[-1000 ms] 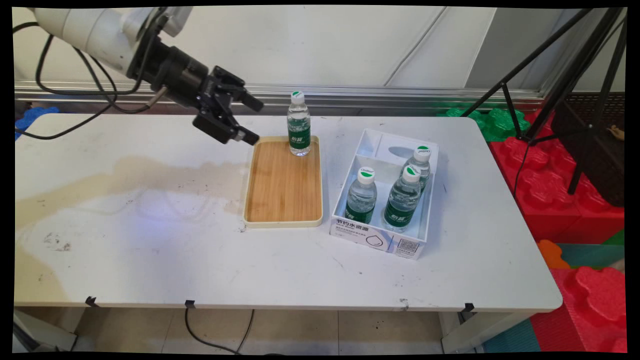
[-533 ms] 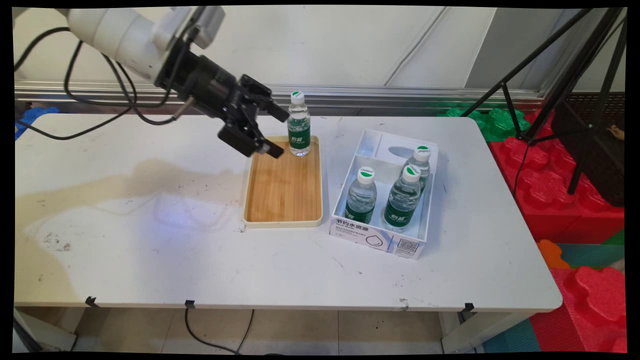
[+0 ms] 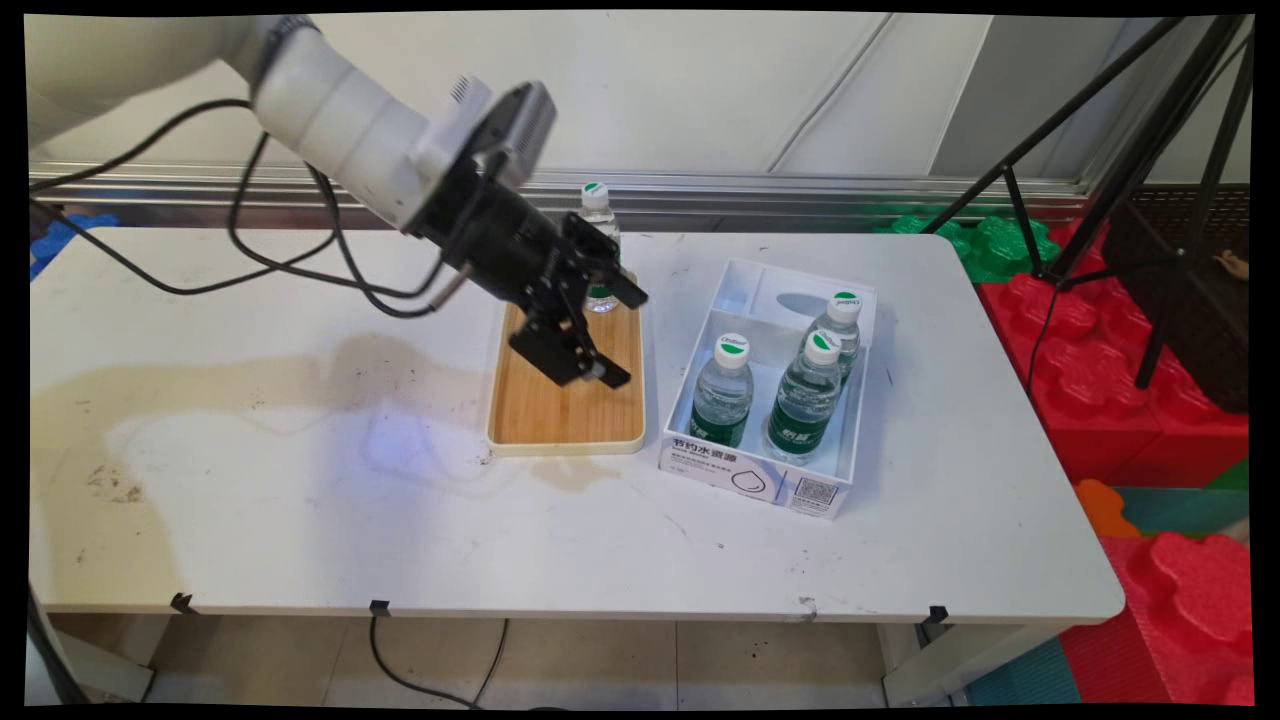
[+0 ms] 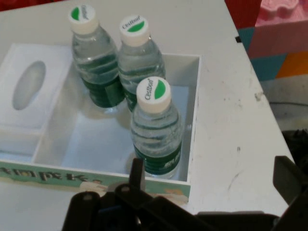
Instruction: Pick up the green bottle from the white box
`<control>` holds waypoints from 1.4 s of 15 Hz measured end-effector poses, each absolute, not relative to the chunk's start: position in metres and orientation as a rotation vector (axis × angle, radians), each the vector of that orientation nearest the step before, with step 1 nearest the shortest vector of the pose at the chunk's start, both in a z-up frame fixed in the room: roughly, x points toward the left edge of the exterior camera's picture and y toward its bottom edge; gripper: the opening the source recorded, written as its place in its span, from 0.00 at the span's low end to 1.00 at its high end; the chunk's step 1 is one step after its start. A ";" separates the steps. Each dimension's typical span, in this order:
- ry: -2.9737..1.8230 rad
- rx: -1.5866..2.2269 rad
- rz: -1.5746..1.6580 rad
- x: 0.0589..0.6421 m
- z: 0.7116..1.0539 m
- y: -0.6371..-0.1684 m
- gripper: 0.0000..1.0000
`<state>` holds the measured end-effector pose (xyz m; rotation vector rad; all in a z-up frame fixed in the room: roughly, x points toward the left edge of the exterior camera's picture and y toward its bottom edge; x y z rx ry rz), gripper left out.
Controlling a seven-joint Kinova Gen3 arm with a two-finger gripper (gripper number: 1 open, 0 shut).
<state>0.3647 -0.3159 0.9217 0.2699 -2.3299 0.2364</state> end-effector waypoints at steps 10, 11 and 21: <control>-2.404 0.264 0.229 0.308 0.873 -0.344 1.00; -2.407 0.269 0.230 0.304 0.870 -0.348 1.00; -2.417 0.305 0.218 0.274 0.840 -0.378 1.00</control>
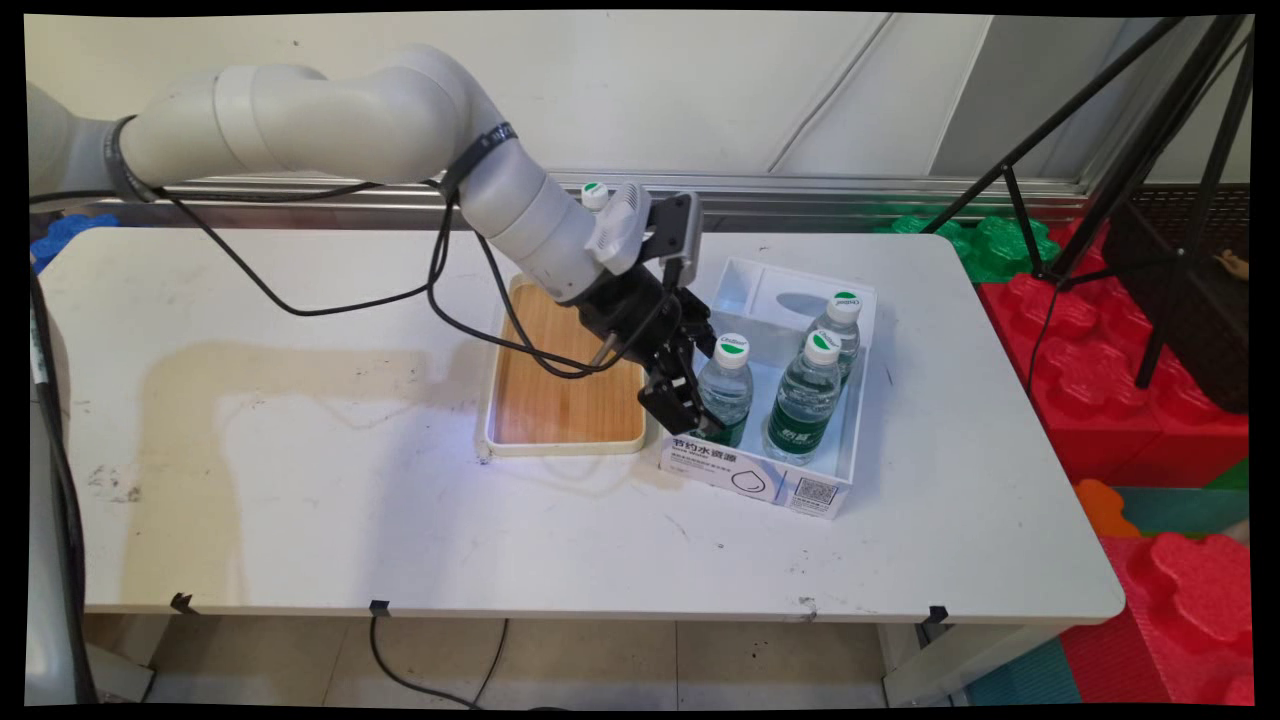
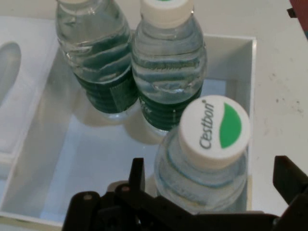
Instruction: Pick up the green bottle from the white box, then place the picked object on the tray
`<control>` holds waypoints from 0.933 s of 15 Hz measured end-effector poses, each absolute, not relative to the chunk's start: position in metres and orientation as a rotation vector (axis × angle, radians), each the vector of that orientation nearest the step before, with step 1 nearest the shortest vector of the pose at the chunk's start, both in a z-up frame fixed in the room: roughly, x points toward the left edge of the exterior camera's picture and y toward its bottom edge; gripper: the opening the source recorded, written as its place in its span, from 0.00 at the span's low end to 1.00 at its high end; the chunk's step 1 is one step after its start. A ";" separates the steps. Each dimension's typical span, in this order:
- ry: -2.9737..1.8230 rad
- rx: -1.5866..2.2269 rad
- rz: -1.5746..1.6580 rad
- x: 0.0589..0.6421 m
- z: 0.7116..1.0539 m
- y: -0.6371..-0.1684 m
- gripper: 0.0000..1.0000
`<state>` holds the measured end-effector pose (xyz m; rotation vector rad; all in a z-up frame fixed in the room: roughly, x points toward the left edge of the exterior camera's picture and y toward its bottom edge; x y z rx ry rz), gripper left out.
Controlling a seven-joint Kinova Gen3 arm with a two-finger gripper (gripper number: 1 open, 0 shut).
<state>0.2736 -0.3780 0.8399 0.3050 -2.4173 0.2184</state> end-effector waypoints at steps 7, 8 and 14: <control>-2.420 0.309 0.215 0.263 0.831 -0.387 1.00; -2.420 0.310 0.215 0.263 0.830 -0.388 0.00; -2.416 0.312 0.215 0.259 0.828 -0.395 0.00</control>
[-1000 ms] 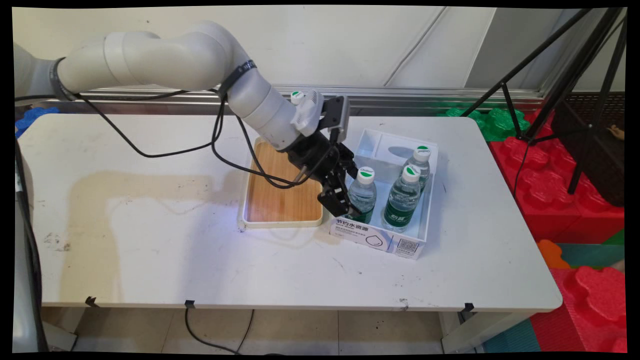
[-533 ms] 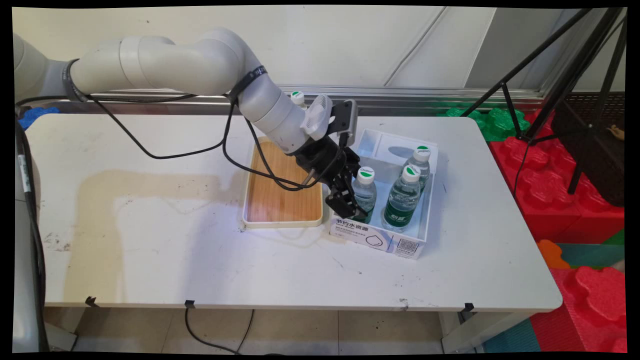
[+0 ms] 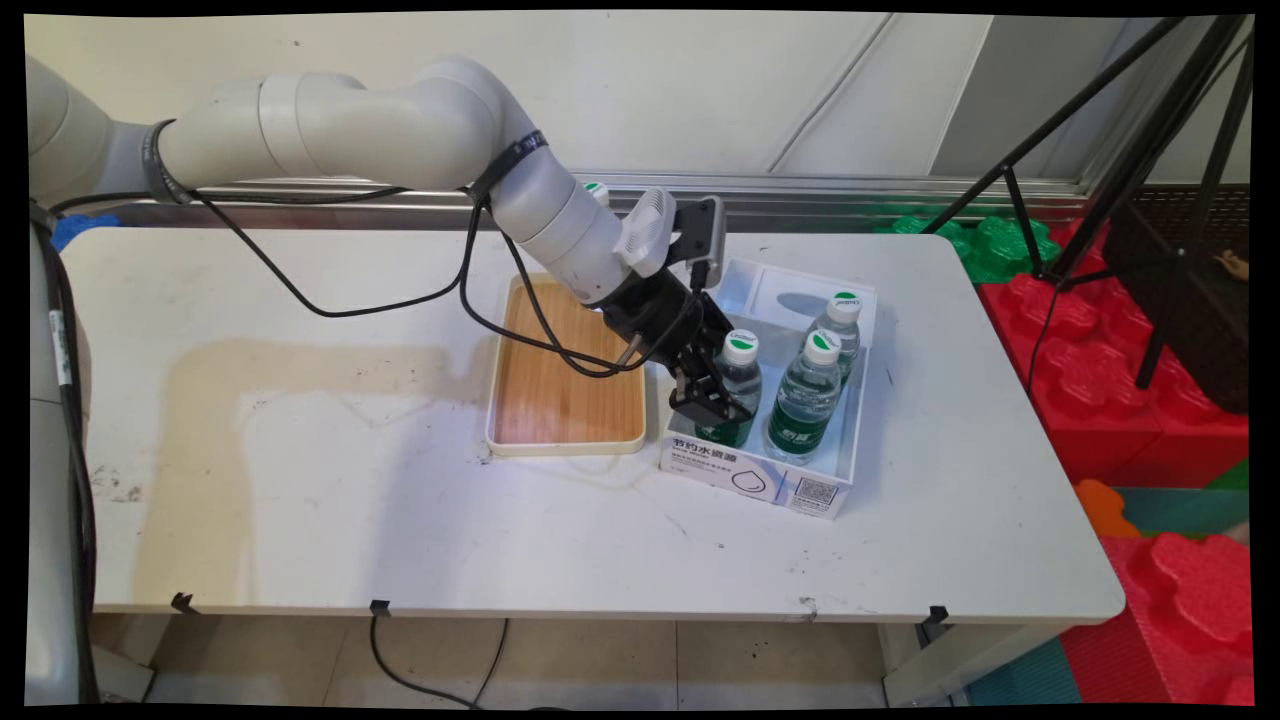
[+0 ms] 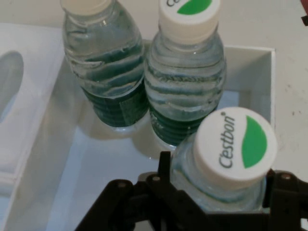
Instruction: Place the picked object on the tray
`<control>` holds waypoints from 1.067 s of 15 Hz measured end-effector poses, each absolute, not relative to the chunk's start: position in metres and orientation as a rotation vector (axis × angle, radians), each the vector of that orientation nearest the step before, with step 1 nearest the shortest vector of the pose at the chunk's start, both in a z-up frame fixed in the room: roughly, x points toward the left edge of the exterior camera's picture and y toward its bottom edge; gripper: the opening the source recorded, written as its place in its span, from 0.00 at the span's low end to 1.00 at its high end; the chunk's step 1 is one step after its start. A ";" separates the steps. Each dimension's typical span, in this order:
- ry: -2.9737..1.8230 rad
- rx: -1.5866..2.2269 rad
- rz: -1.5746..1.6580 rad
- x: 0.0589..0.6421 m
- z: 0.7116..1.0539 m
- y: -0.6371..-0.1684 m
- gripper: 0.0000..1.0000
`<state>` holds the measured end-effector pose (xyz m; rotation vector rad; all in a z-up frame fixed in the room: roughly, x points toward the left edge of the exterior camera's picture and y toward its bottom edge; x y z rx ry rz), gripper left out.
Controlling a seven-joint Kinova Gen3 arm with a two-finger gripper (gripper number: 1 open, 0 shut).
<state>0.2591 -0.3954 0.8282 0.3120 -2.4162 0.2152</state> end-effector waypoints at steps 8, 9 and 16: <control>-2.370 0.343 0.225 0.270 0.850 -0.399 0.00; -2.361 0.348 0.230 0.274 0.855 -0.398 0.00; -2.274 0.388 0.259 0.304 0.899 -0.387 0.00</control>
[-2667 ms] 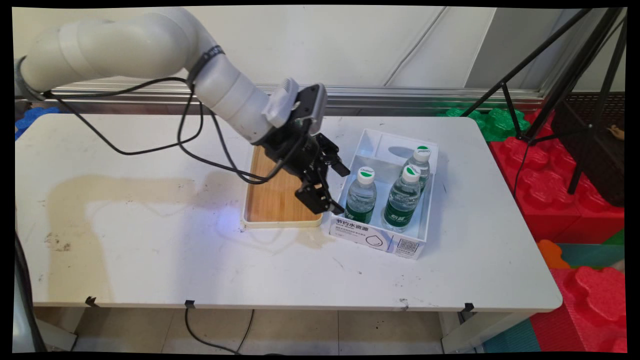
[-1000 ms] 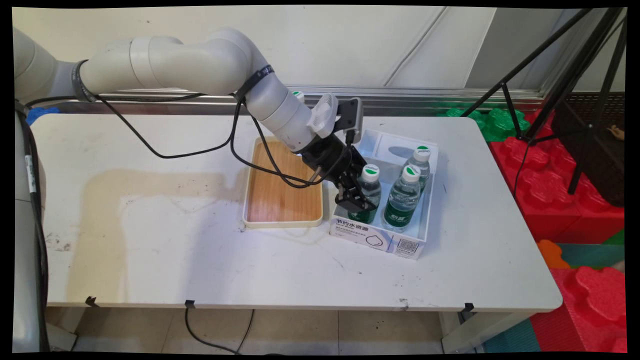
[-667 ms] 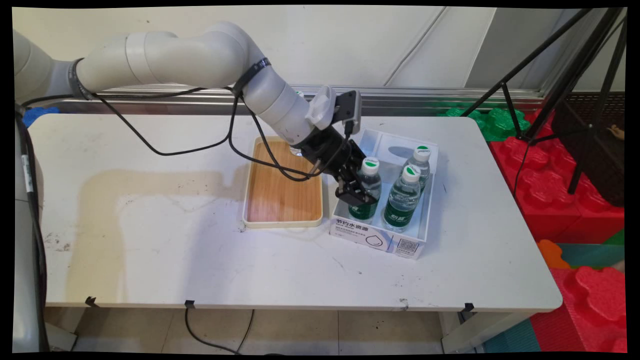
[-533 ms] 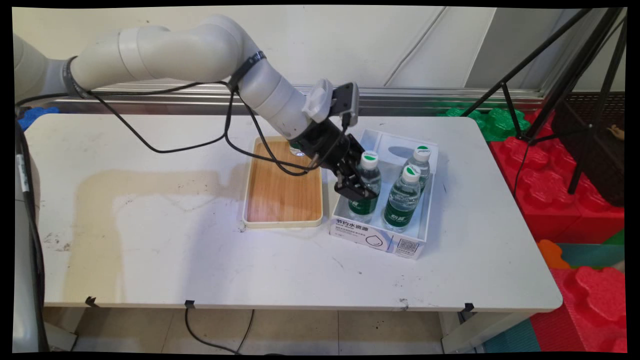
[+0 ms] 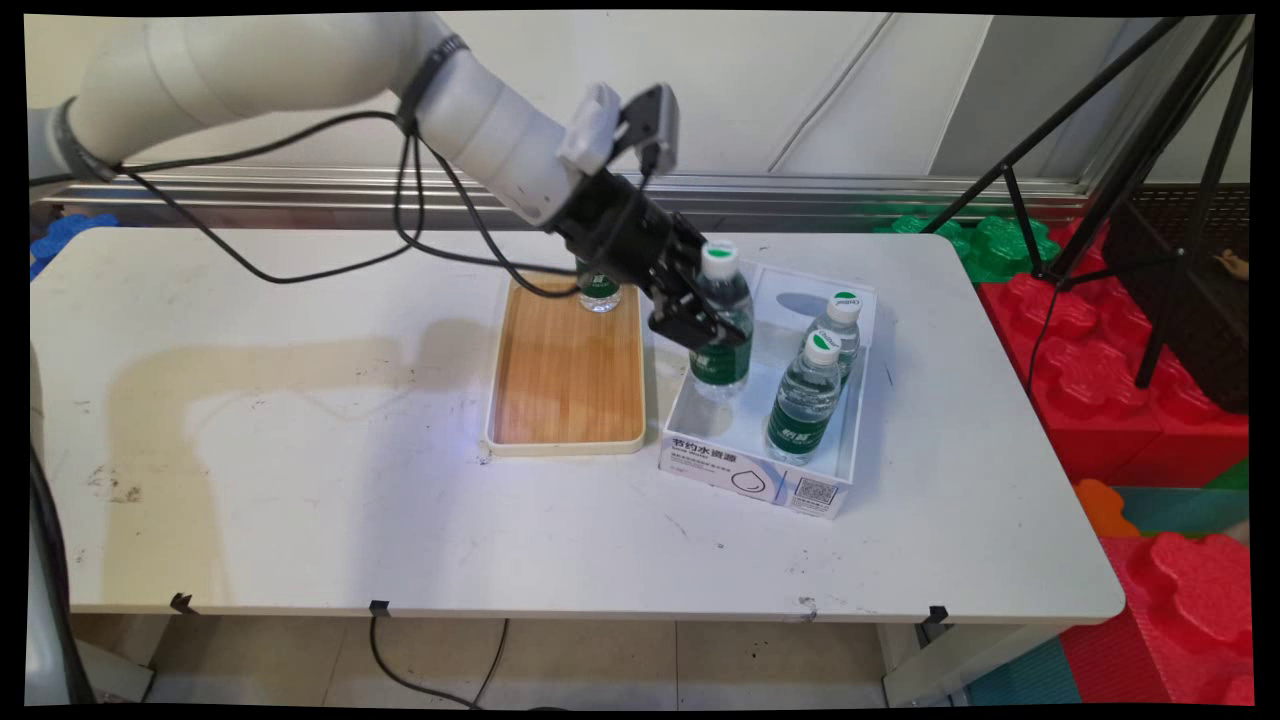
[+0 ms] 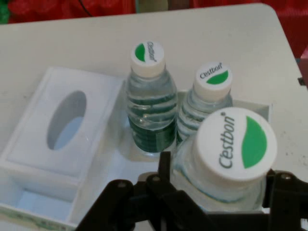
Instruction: Place the picked object on the tray
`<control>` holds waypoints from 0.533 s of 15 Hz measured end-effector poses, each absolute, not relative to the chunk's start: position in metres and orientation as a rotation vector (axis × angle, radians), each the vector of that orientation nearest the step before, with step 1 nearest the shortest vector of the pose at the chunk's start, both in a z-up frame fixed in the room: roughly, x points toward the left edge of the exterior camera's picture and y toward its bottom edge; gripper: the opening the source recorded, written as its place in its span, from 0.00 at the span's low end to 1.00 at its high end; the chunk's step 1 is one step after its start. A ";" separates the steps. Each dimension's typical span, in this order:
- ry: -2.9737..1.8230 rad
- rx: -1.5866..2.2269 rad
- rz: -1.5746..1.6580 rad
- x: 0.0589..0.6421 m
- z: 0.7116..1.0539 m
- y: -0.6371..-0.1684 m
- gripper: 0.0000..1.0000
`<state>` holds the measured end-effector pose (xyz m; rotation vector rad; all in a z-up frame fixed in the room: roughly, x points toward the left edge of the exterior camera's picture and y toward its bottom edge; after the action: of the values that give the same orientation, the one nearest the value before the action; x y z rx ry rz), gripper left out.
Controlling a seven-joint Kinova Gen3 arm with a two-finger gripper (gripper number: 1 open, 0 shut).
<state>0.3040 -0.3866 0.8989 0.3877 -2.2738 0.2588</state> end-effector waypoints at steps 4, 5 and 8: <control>-2.238 0.410 0.272 0.327 0.921 -0.377 0.00; -2.231 0.415 0.274 0.334 0.927 -0.374 0.00; -2.215 0.437 0.282 0.357 0.941 -0.366 0.00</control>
<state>0.3570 -0.3659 0.9410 0.4371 -2.2153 0.2816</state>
